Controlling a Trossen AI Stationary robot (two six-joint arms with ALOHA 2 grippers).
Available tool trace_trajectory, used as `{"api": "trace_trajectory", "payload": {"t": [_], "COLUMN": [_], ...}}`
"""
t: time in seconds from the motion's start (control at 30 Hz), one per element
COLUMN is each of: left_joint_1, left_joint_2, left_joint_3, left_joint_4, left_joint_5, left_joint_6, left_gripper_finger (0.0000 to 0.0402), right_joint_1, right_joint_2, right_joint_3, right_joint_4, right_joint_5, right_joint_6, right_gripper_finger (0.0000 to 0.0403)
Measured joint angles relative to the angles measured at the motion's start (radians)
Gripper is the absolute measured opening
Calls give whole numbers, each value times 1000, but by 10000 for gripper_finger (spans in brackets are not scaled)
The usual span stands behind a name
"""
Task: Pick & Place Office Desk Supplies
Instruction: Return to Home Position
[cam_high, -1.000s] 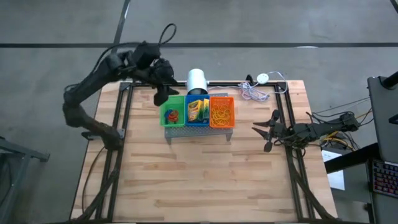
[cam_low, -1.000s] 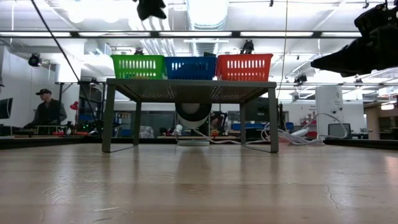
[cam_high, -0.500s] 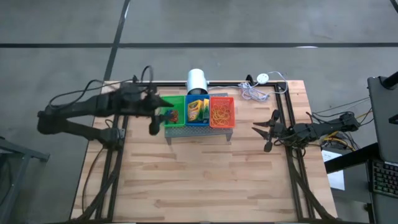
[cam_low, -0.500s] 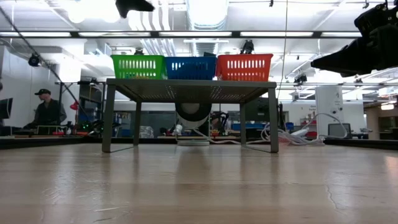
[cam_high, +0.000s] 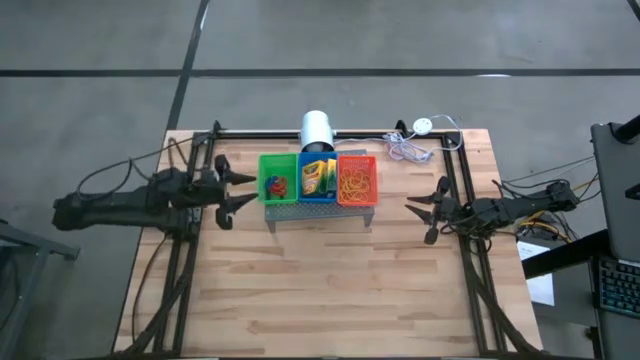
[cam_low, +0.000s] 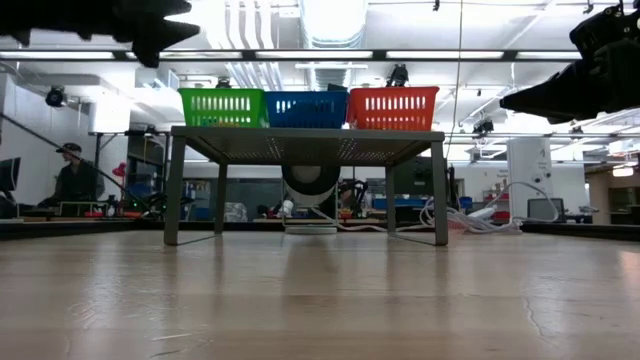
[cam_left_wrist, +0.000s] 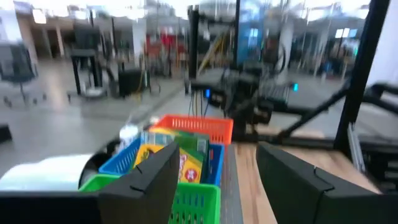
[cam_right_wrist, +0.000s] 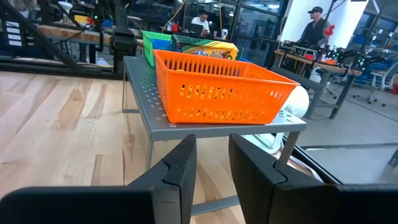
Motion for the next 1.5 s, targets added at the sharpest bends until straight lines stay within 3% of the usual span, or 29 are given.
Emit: {"api": "trace_trajectory", "payload": {"t": [0.37, 0.67, 1.0, 1.17, 1.5], "left_joint_1": [0, 0, -1, -1, 0], "left_joint_2": [-278, -482, -483, -478, -478], "left_joint_3": [-337, -392, -392, -392, -393], "left_joint_4": [284, 135, 29, -13, -90], "left_joint_5": [40, 54, 26, 92, 95], "left_joint_6": [44, 80, 80, 84, 85], "left_gripper_finger": [218, 207, 205, 205, 205], "right_joint_1": [0, 0, 0, 0, 0], "right_joint_2": [0, 0, 0, 0, 0], "right_joint_3": [0, 0, 0, 0, 0], "right_joint_4": [0, 0, 0, 0, 0], "right_joint_5": [0, 0, 0, 0, 0], "right_joint_6": [0, 0, 0, 0, 0], "right_gripper_finger": [91, 91, 91, 91, 91]}}
